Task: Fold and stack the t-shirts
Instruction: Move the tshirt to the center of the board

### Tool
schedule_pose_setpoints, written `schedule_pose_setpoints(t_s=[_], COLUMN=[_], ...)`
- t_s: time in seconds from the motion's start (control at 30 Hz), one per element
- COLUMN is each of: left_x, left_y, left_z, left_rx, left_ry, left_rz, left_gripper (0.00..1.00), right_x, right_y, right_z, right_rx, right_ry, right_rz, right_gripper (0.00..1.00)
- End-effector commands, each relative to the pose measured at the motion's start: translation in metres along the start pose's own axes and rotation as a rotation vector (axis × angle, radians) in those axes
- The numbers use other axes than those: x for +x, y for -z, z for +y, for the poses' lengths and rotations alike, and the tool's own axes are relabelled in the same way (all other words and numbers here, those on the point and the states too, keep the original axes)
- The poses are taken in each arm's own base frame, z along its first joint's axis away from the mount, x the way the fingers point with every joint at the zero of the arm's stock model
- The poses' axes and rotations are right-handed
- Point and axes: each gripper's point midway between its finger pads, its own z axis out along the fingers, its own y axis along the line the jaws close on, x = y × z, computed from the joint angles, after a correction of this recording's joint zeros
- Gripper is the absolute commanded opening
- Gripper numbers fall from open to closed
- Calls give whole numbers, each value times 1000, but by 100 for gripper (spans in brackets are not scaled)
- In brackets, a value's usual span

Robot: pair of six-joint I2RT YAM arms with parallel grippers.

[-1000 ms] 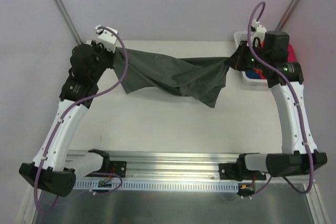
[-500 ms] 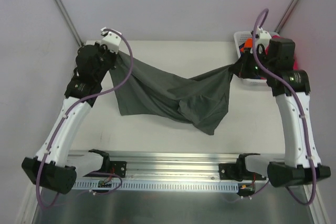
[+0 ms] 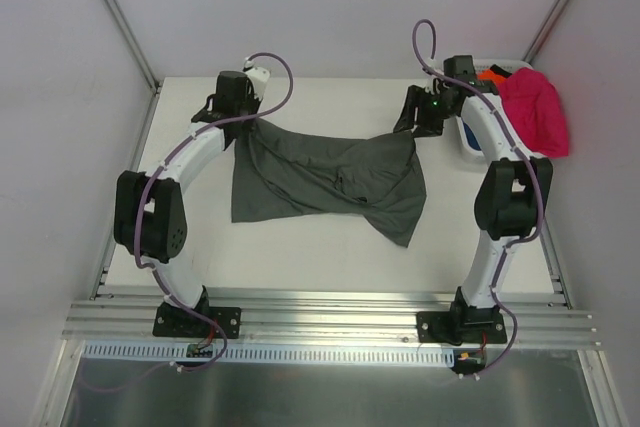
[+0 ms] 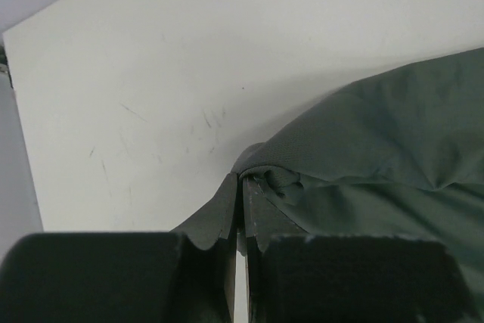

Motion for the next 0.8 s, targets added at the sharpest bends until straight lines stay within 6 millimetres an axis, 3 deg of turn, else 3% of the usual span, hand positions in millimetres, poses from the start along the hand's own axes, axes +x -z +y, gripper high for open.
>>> schedule_pose_setpoints(t_s=[0.0,0.07,0.1,0.23,0.4,0.5,0.63,0.77], left_x=[-38,-34,-32,-21,-13,-14,-15,-14], left_y=[6,2,1,2,5,10,22,34], left_z=[17,15,12,5,0,0,1,1], left_rx=[-54,-51,-43,-23,-6,-4,-6,1], left_ry=[87,102,118,135,155,165,170,177], left_rz=[-96,-85,-80,-62,-51,-58,-71,-85], left_gripper=[0,0,0,0,0,0,0,0], right_x=[-21,-10,10,45,83,101,121,133], right_y=[52,65,57,47,12,-19,-58,-82], right_z=[44,54,58,87,134,143,133,126], right_rx=[-63,-83,-99,-145,-205,-204,-173,-152], right_ry=[88,108,106,177,253,253,238,231], right_rz=[-125,-132,-84,-18,122,204,294,345], right_gripper=[62,53,51,37,38,41,41,39])
